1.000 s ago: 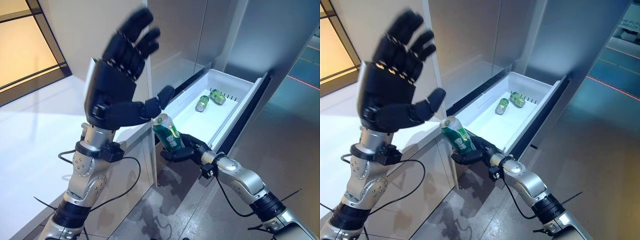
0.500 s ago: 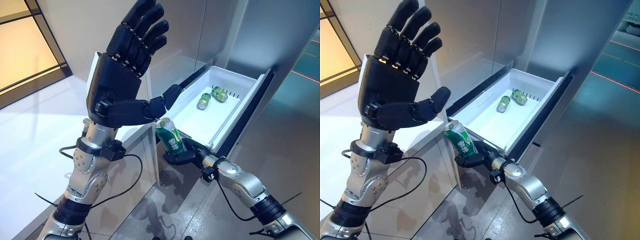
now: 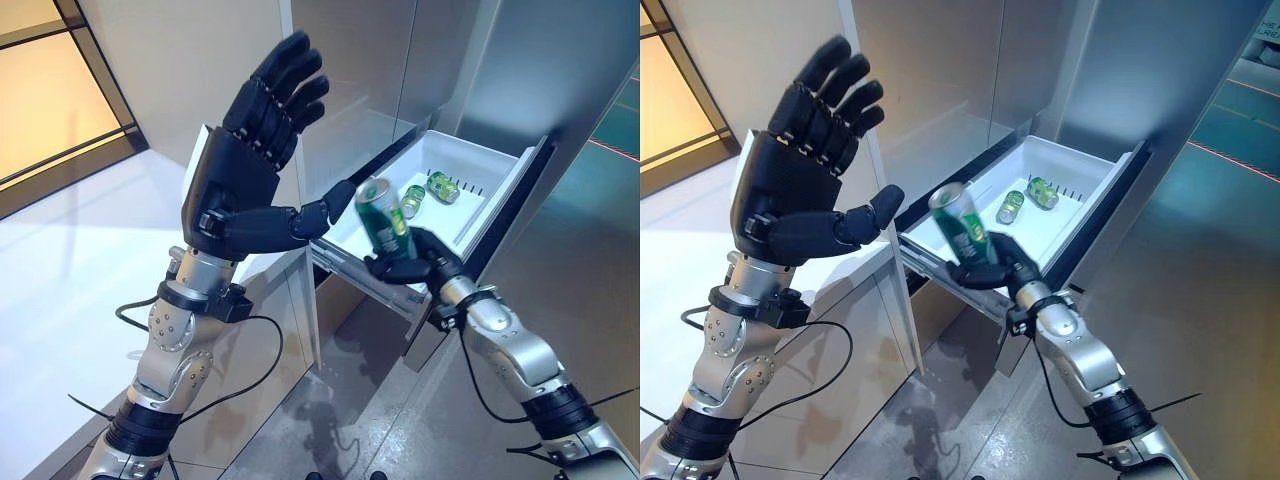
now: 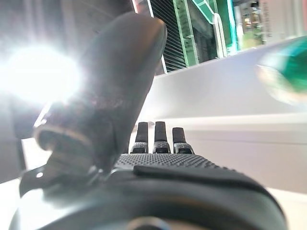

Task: Put drinks into fridge and close the fridge

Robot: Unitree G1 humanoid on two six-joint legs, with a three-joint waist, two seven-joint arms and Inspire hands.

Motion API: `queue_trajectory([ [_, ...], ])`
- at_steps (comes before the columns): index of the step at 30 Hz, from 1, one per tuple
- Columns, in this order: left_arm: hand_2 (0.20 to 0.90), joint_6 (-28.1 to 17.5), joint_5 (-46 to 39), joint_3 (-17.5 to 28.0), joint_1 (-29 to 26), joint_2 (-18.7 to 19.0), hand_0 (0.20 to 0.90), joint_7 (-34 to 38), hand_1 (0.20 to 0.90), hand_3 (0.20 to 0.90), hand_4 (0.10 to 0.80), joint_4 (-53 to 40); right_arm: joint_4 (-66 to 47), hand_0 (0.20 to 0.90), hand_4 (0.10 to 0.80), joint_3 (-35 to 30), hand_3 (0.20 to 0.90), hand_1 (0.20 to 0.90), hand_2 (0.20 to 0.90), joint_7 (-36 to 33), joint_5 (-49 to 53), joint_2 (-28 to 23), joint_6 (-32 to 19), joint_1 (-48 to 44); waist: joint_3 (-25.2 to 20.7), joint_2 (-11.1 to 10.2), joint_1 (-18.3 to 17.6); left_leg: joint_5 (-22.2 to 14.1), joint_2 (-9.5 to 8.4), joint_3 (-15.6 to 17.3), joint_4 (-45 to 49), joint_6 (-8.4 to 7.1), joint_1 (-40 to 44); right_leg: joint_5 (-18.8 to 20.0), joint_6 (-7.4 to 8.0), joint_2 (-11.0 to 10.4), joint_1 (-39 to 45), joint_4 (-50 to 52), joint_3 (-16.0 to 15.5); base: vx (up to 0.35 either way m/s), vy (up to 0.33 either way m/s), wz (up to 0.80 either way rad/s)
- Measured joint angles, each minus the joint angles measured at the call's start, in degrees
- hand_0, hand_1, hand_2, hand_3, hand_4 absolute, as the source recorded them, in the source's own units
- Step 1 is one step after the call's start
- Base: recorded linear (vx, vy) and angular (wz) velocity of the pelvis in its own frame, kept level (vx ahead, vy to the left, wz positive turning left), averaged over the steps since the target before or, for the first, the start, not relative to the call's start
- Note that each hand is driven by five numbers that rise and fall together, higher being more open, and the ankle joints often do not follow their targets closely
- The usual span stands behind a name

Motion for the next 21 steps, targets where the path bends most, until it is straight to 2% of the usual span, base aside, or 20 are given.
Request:
queue_trajectory([
  [3, 0.9, 3.9, -1.9, 0.4, 1.5, -1.9, 0.9, -0.8, 0.9, 0.9, 0.8, 3.4, 0.1, 0.3, 0.1, -1.3, 0.2, 0.3, 0.3, -2.2, -0.6, -2.4, -0.5, -1.2, 0.2, 0.1, -0.1, 0.1, -0.01, -0.5, 0.0, -0.04, -0.2, 0.0, 0.0, 0.0, 0.0, 0.0, -0.5, 0.031, 0.002, 0.09],
  [6, 0.9, 8.8, -4.8, 0.3, 3.7, -3.6, 0.9, -4.7, 0.9, 0.9, 0.8, 7.0, 0.6, 0.3, 0.1, -1.5, 0.2, 0.3, 0.3, -3.2, -1.8, -5.6, -0.5, -2.8, 0.9, 0.0, 0.0, 0.4, 0.0, -1.2, 0.0, -0.1, -0.4, 0.0, -0.02, 0.0, 0.0, 0.0, -1.3, 0.042, 0.007, 0.13],
  [9, 0.9, 13.3, -6.3, -0.8, 5.5, -4.0, 0.9, -8.9, 0.9, 0.9, 0.8, 9.9, 3.4, 0.3, 0.1, -1.5, 0.2, 0.3, 0.3, -3.3, -1.7, -6.6, -0.5, -5.2, 1.6, -0.2, 0.2, 0.6, -0.04, -1.8, 0.0, -0.12, -0.5, 0.0, -0.03, 0.0, 0.2, 0.0, -1.5, 0.05, 0.009, 0.11],
  [15, 0.9, 24.2, -7.2, -8.1, 8.0, -3.5, 0.9, -18.6, 0.9, 0.9, 0.8, 13.0, 13.7, 0.3, 0.1, -1.2, 0.2, 0.3, 0.3, -4.3, -1.5, -8.0, -0.5, -10.5, 3.1, -0.7, 1.9, 1.1, -0.39, -3.7, 0.0, -0.11, -0.5, -0.3, 0.06, -0.4, 1.0, 0.0, -3.2, 0.082, 0.005, 0.17],
  [19, 0.9, 29.2, -7.2, -11.9, 10.9, -2.1, 0.9, -22.7, 0.9, 0.9, 0.8, 13.6, 20.7, 0.3, 0.1, -0.3, 0.2, 0.3, 0.3, -3.8, -1.5, -8.6, -0.5, -14.3, 4.1, -0.7, 3.4, 1.2, -0.55, -4.6, 0.0, -0.11, -0.6, -0.6, 0.1, -0.5, 1.4, 0.0, -4.4, 0.065, 0.004, 0.13],
  [21, 0.9, 30.4, -7.2, -15.1, 11.5, -0.3, 0.9, -23.9, 0.9, 0.9, 0.8, 15.1, 24.4, 0.3, 0.1, 1.0, 0.2, 0.3, 0.3, -2.6, -1.5, -10.8, -0.5, -16.6, 5.3, -0.3, 3.9, 1.6, -0.81, -5.7, 0.0, -0.08, -0.8, -0.8, 0.16, -0.7, 1.5, 0.0, -4.7, -0.01, 0.008, 0.25],
])
